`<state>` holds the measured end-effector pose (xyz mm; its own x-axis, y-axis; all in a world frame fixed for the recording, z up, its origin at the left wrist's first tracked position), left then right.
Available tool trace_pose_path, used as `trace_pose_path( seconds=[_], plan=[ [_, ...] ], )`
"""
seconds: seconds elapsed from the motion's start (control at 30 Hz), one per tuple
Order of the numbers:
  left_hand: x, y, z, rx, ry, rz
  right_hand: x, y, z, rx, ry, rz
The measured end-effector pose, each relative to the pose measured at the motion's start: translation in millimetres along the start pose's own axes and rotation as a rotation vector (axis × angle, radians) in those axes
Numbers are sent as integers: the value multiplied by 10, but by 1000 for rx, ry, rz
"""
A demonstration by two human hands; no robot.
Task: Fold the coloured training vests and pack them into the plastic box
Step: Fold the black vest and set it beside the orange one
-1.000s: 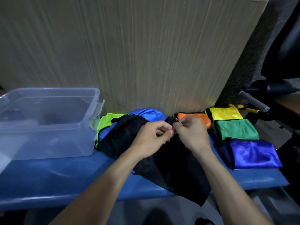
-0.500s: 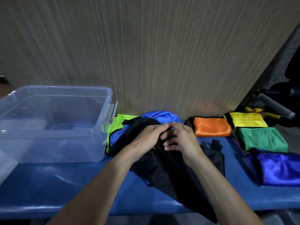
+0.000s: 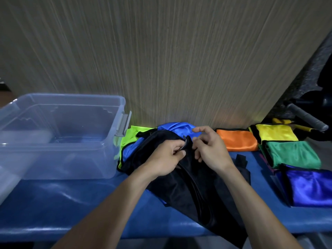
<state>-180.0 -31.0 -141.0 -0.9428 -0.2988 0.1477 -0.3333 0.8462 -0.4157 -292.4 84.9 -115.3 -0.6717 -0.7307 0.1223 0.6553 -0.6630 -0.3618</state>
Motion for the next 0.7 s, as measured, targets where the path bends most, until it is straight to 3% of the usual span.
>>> trace_pose_path(
  seconds=[0.13,0.27,0.37,0.47,0.57,0.7],
  plan=[
    [-62,-54,-26,-81,18,62,98,-125,-48,-29,-2,135],
    [-126,-80,-33,-187,-20,88,115,-126,-9,290,102,418],
    [-178,-99,-62,-238,-50,119,114,-156,-2,331,48,546],
    [-207,-103,-115,-312,-40,104,134,-206,-46,273,-5,537],
    [-213,-121,-102,-290,-73,58,182,-216,-81,161,-84,396],
    [-196,-122,-38,219,-67,-72,220,-49,-110,16,-217,264]
  ],
)
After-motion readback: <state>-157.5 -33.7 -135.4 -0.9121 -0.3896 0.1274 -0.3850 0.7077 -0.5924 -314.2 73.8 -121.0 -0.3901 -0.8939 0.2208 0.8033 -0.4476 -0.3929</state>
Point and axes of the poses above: each hand's wrist, its own x-axis towards the middle knuckle, its own y-axis out of the palm, z = x × y, the point moved 2 cm from there along x, towards the middle knuckle, and after that the axes turned 4 degrees about z, right-handed, at the moved point
